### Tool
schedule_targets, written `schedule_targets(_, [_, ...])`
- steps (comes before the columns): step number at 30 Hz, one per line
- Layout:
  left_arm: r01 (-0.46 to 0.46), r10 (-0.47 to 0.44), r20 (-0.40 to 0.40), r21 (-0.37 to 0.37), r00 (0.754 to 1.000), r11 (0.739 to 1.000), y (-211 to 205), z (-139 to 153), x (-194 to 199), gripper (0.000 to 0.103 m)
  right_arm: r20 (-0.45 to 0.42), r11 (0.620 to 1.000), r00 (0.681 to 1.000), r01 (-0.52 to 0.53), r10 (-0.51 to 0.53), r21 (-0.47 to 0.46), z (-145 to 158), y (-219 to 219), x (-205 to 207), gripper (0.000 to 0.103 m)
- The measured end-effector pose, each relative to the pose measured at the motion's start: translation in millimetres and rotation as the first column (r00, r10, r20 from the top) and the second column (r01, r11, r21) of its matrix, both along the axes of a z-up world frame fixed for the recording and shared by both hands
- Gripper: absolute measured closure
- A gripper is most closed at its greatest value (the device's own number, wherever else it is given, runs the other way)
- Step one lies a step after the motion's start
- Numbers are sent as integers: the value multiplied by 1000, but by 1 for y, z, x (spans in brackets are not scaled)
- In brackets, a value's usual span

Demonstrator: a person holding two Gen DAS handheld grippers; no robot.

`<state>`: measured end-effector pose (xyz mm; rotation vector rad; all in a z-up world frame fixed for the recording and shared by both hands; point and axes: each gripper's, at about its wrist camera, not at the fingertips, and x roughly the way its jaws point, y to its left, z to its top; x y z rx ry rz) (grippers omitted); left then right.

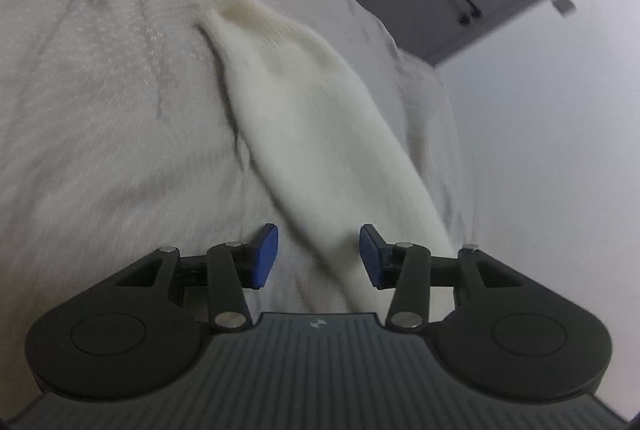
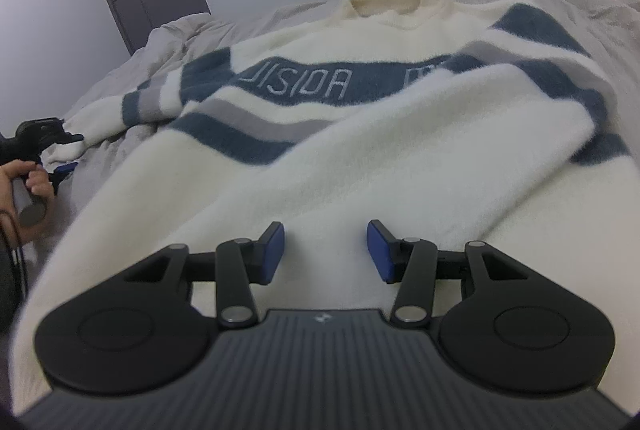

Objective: Fold large clothes
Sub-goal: 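Grasp the other sleeve cuff with the left gripper and lift it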

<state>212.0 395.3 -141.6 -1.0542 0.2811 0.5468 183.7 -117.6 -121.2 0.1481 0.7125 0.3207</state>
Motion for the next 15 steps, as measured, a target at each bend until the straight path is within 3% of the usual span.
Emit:
schedule_targets(4, [-37,37,14,-11,999,999,22,-2,21,52,-2,1000,1000,10,-10,5,-1,2,7,54])
schedule_targets(9, [-79,79,8,30,997,996,37,-1,40,55,10,1000,1000,18,-18,-7,-3,6,14,54])
schedule_targets(10, [-90,90,-4,42,996,995,40,0,44,58,14,1000,1000,18,-18,-13,-3,7,15,54])
schedule_targets(12, [-101,105,-49,76,993,992,49,3,53,86,26,999,1000,16,-15,-29,-3,9,17,54])
schedule_targets(15, [-74,90,-108,148,990,986,53,21,63,92,39,999,999,18,-16,-42,-3,11,20,54])
